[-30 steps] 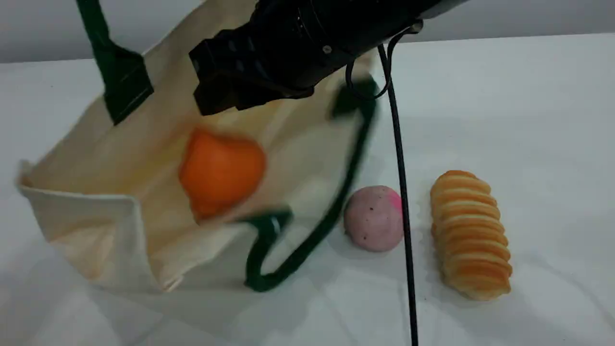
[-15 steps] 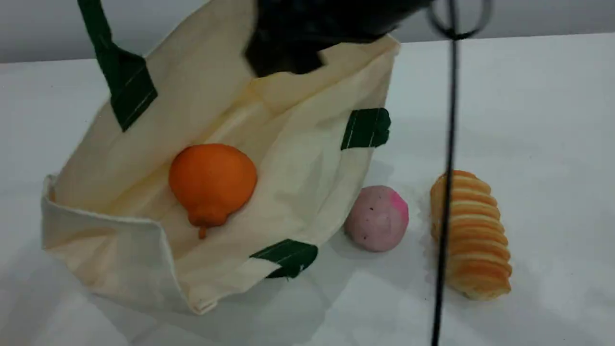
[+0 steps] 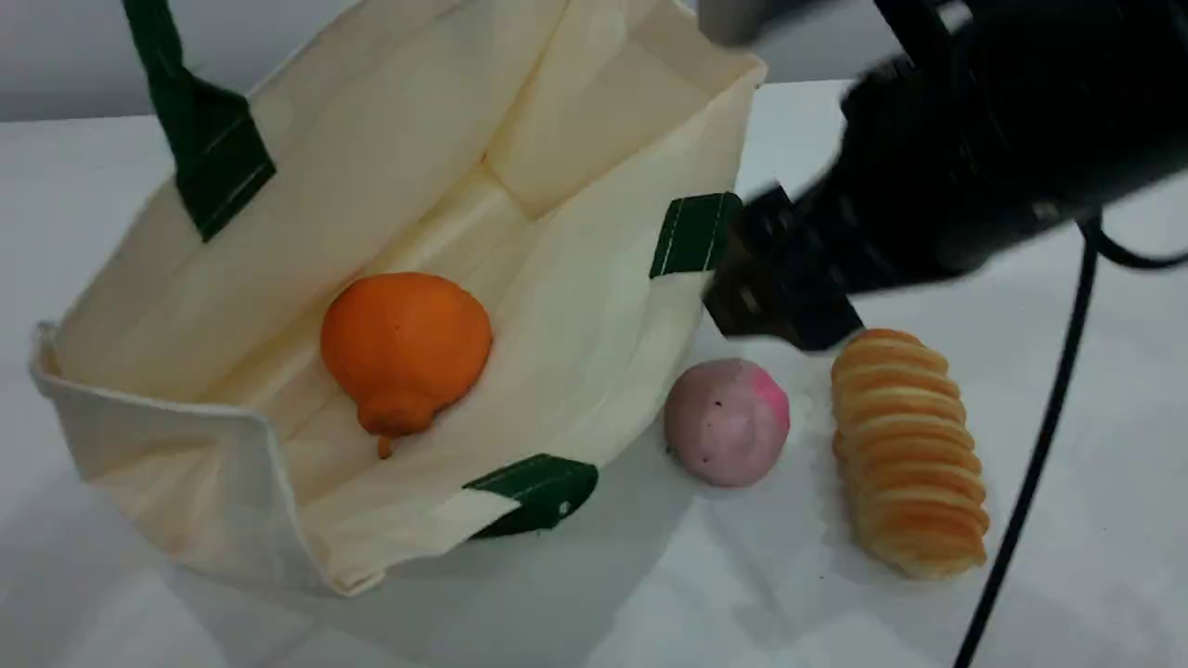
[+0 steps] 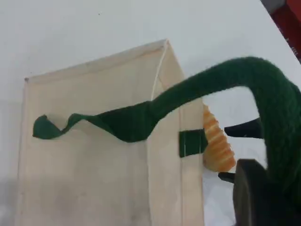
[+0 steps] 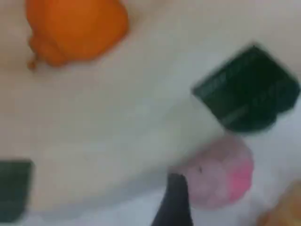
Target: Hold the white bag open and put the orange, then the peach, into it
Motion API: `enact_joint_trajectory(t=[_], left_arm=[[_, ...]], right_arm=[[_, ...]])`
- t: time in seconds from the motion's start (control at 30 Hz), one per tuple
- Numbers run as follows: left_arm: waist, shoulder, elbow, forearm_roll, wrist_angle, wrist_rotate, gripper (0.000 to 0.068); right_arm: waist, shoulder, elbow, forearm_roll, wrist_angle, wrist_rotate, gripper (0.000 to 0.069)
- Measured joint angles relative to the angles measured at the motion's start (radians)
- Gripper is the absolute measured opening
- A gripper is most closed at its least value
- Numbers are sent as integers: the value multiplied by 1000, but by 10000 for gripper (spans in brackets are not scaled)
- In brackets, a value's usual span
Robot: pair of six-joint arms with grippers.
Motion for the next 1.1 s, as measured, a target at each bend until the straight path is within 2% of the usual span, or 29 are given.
enact_joint_trajectory(t=[0.13,0.37,0.8,1.1], left_arm=[[0,-7,0,19,0,0,62],[0,-13,0,20,-3,0,62],[0,-13,0,21,-5,0,62],[0,-13,0,21,-5,-1,62]], right_arm=[[0,13,35,0,17,0,575],[0,90,28,-3,24,-26,566],[0,309,-121,-3,-8,-26,563],[0,370,-170,-3,0,-25,561]])
